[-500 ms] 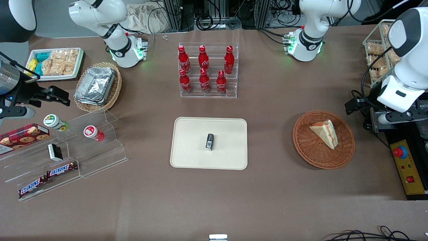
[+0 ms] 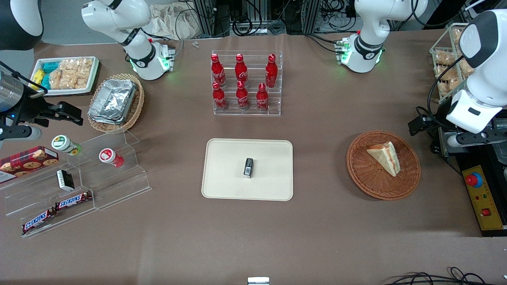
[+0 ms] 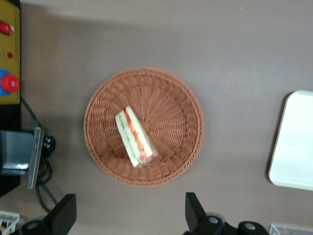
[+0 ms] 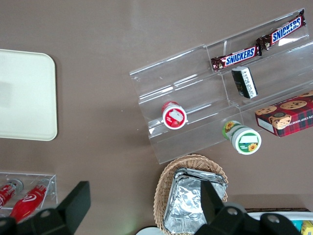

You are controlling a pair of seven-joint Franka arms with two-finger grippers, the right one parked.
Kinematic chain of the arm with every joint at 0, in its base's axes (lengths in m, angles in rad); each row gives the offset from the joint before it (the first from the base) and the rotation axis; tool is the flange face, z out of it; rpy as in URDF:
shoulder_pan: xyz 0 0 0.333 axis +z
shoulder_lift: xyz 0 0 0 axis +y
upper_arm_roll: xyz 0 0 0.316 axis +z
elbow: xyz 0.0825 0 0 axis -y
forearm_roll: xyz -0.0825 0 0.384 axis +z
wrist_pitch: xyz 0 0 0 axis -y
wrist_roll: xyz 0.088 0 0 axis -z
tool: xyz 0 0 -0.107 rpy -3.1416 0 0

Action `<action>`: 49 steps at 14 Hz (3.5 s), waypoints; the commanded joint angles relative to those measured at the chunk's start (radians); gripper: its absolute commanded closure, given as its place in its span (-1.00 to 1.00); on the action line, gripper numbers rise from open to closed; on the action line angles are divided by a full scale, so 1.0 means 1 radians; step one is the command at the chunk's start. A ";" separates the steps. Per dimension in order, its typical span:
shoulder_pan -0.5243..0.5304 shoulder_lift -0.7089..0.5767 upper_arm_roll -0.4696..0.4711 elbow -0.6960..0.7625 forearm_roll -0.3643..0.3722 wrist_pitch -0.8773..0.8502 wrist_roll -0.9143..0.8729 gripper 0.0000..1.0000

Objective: Place sandwich from basket to tray
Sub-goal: 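Move the left gripper over the sandwich in the wicker basket, then lower the open left gripper around the sandwich wedge, then close the left gripper on the sandwich and lift it, then carry the held sandwich from the basket toward the cream tray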

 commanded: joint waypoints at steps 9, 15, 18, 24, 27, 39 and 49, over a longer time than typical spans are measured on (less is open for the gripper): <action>0.074 0.035 0.028 -0.298 0.022 0.281 -0.009 -1.00; 0.086 0.204 0.025 -0.287 -0.089 0.401 -0.173 -1.00; 0.081 0.244 0.021 -0.292 -0.109 0.447 -0.305 -1.00; 0.074 0.285 0.016 -0.318 -0.132 0.518 -0.394 -1.00; 0.072 0.291 0.002 -0.335 -0.130 0.547 -0.422 -1.00; 0.071 0.296 -0.016 -0.309 -0.121 0.483 -0.437 1.00; 0.072 0.227 -0.083 0.271 -0.066 -0.286 -0.421 1.00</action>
